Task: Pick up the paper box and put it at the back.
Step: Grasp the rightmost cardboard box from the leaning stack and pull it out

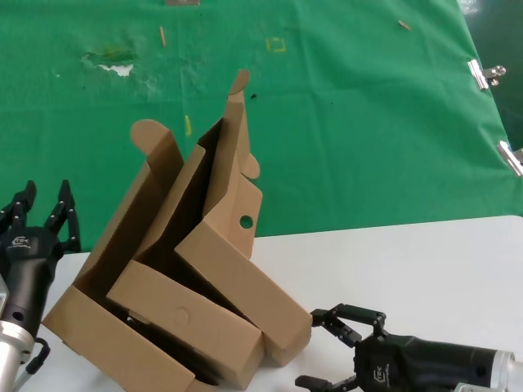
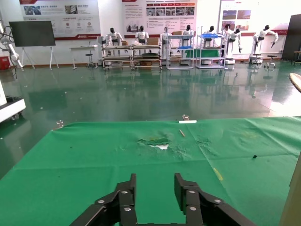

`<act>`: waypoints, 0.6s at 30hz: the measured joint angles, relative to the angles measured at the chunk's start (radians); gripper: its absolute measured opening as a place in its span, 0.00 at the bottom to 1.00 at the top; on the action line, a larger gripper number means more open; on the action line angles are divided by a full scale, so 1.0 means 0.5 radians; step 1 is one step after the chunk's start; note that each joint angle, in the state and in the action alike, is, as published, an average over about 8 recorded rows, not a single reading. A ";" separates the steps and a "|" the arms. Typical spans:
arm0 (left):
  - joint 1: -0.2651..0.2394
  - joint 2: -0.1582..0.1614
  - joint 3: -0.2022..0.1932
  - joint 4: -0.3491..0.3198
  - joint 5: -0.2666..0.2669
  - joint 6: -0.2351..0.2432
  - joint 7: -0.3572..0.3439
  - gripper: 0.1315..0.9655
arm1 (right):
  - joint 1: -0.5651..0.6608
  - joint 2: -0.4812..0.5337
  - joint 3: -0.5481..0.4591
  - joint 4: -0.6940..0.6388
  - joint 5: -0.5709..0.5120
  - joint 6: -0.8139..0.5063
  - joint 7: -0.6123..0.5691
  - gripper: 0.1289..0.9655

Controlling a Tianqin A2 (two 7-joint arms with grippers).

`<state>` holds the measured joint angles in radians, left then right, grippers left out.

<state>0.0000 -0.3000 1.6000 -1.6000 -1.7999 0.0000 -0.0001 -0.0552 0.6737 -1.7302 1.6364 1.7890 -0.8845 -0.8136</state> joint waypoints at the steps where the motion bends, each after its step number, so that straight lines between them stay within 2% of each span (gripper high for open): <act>1: 0.000 0.000 0.000 0.000 0.000 0.000 0.000 0.35 | -0.001 0.004 -0.003 0.007 -0.005 0.007 0.003 0.63; 8: 0.000 0.000 0.000 0.000 0.000 0.000 0.000 0.17 | -0.013 0.013 -0.032 0.049 -0.034 0.060 0.034 0.45; 14: 0.000 0.000 0.000 0.000 0.000 0.000 0.000 0.10 | -0.044 -0.010 -0.055 0.079 -0.053 0.133 0.088 0.27; 18: 0.000 0.000 0.000 0.000 0.000 0.000 -0.001 0.05 | -0.076 -0.026 -0.057 0.118 -0.067 0.206 0.160 0.21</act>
<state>0.0000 -0.3000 1.6000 -1.6000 -1.7997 0.0000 -0.0005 -0.0931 0.6608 -1.7585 1.6952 1.7556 -0.7815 -0.7335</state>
